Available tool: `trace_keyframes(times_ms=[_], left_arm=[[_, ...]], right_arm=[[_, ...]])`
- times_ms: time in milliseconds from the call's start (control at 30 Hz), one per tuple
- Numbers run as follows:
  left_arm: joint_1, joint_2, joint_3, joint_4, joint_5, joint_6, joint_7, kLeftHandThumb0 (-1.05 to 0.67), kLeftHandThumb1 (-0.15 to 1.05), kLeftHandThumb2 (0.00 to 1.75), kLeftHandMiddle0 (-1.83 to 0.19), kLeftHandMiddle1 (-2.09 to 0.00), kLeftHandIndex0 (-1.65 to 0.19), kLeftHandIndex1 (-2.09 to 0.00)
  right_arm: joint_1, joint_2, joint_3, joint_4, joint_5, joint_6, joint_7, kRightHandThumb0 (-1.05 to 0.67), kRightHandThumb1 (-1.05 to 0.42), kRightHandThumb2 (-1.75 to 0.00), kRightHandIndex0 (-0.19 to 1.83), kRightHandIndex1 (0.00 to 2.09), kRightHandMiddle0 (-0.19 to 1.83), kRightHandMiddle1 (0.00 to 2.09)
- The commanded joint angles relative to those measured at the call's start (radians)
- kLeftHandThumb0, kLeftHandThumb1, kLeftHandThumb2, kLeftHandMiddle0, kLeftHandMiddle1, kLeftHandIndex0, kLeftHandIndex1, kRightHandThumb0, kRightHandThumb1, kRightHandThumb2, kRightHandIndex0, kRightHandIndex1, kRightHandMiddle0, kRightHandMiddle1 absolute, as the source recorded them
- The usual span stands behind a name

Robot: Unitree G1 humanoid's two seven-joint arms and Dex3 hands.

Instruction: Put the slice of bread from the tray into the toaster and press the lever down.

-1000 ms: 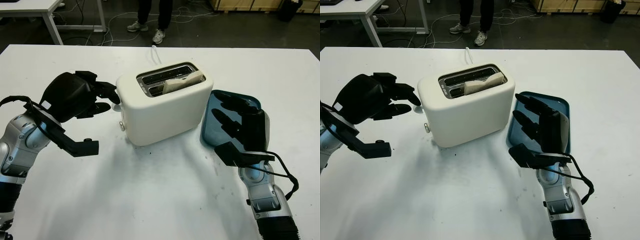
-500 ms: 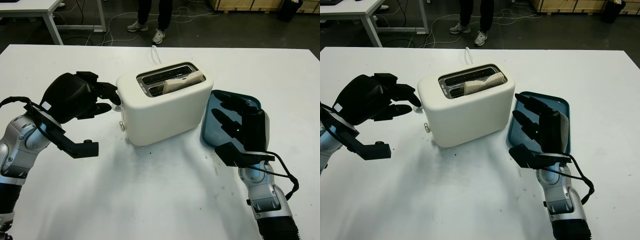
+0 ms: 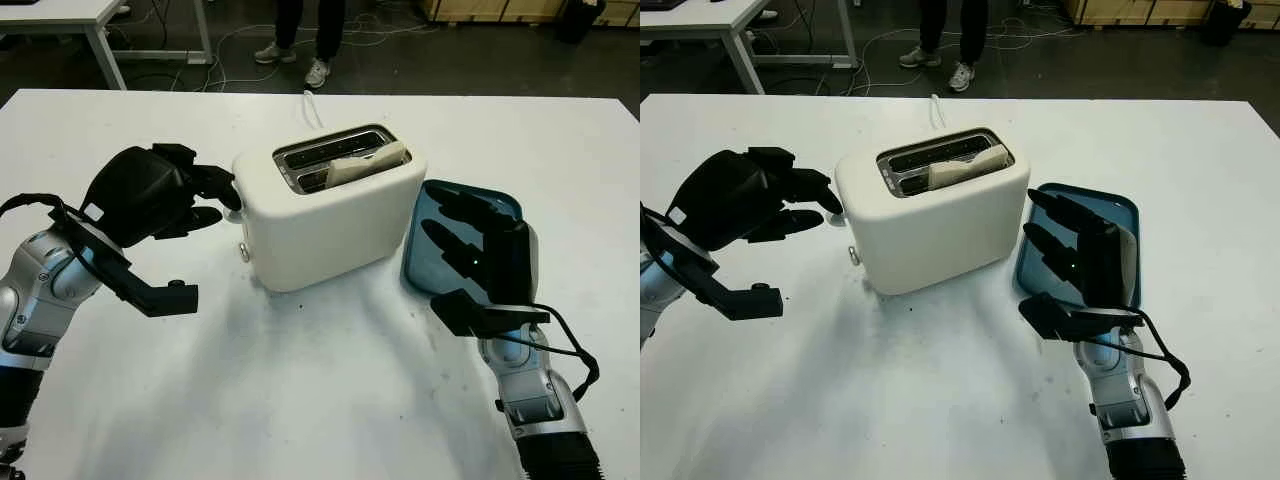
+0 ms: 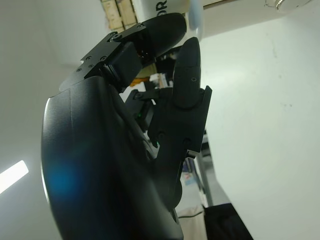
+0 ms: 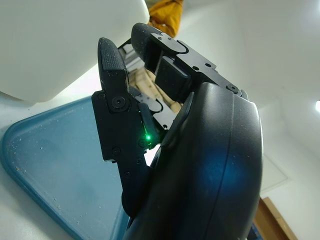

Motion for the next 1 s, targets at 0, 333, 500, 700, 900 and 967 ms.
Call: trace_keyframes(times_ms=[0,333,500,700,900,967], left_arm=[[0.008,-0.006,-0.013,0.003,-0.015,-0.012,0.000,-0.27,0.92,0.26,-0.64,-1.40,-0.70,-0.85],[0.013,-0.008,-0.012,0.004,-0.028,-0.016,-0.005,-0.28,0.92,0.29,-0.62,-1.43,-0.69,-0.87],[0.015,-0.008,-0.013,0.005,-0.028,-0.010,-0.010,-0.28,0.92,0.30,-0.61,-1.42,-0.68,-0.88],[0.020,-0.009,-0.017,0.008,-0.029,0.008,-0.025,-0.28,0.92,0.31,-0.60,-1.41,-0.66,-0.89],[0.036,-0.031,-0.028,0.033,-0.029,0.016,-0.013,-0.27,0.92,0.29,-0.61,-1.38,-0.67,-0.90],[0.045,-0.044,-0.036,0.044,-0.030,0.025,-0.010,-0.27,0.92,0.29,-0.61,-1.39,-0.67,-0.91]], right_arm=[[0.003,-0.003,0.000,0.008,0.006,-0.021,-0.012,-0.40,-0.92,-0.10,0.93,0.36,0.95,0.00],[0.002,-0.002,0.000,0.010,0.008,-0.022,-0.016,-0.40,-0.92,-0.10,0.93,0.35,0.95,0.00],[0.000,-0.005,0.001,0.020,0.006,-0.034,-0.024,-0.39,-0.92,-0.09,0.93,0.36,0.95,0.00],[0.004,-0.002,0.000,0.012,0.007,-0.030,-0.021,-0.39,-0.92,-0.09,0.92,0.36,0.96,0.00],[0.003,-0.009,0.000,0.028,0.006,-0.049,-0.031,-0.37,-0.92,-0.08,0.93,0.37,0.96,0.01],[0.006,-0.011,-0.003,0.024,0.009,-0.047,-0.024,-0.37,-0.92,-0.08,0.93,0.37,0.96,0.00]])
